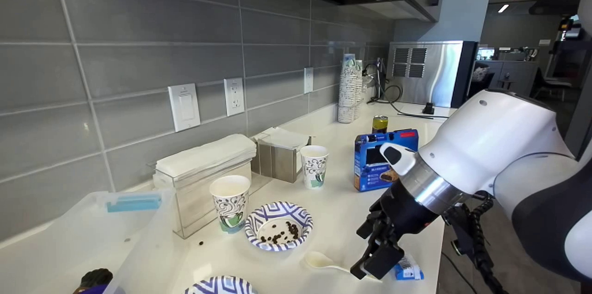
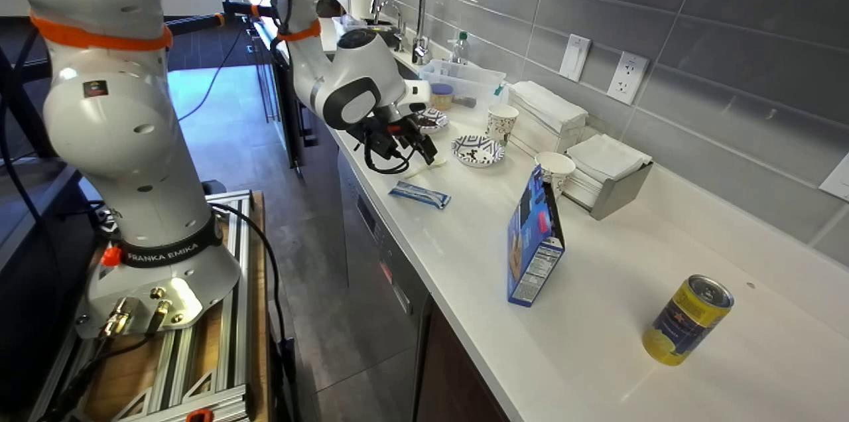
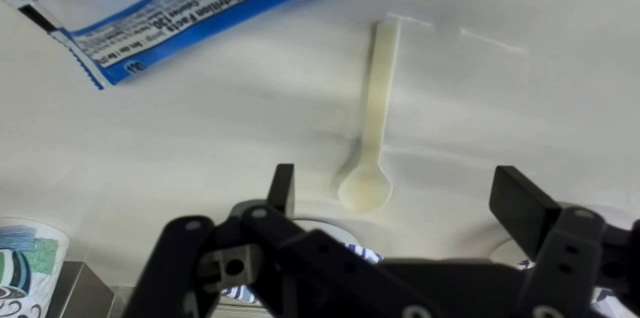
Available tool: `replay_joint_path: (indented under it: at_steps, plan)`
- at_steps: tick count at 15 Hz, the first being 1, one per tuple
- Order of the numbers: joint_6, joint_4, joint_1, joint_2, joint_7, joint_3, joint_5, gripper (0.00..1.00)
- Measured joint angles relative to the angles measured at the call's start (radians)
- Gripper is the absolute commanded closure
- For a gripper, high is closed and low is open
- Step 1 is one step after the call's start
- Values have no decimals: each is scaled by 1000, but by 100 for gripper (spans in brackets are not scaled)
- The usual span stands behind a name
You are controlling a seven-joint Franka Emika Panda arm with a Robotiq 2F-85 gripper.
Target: Take one scoop from the bowl on the left and empty into the bowl on the right
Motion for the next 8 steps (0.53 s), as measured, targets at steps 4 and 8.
replay_joint_path:
  at_steps: [4, 8]
  plan:
    - [70, 18, -2, 58, 17, 5, 2, 0]
    - [114, 43, -16, 112, 17, 4, -1, 28]
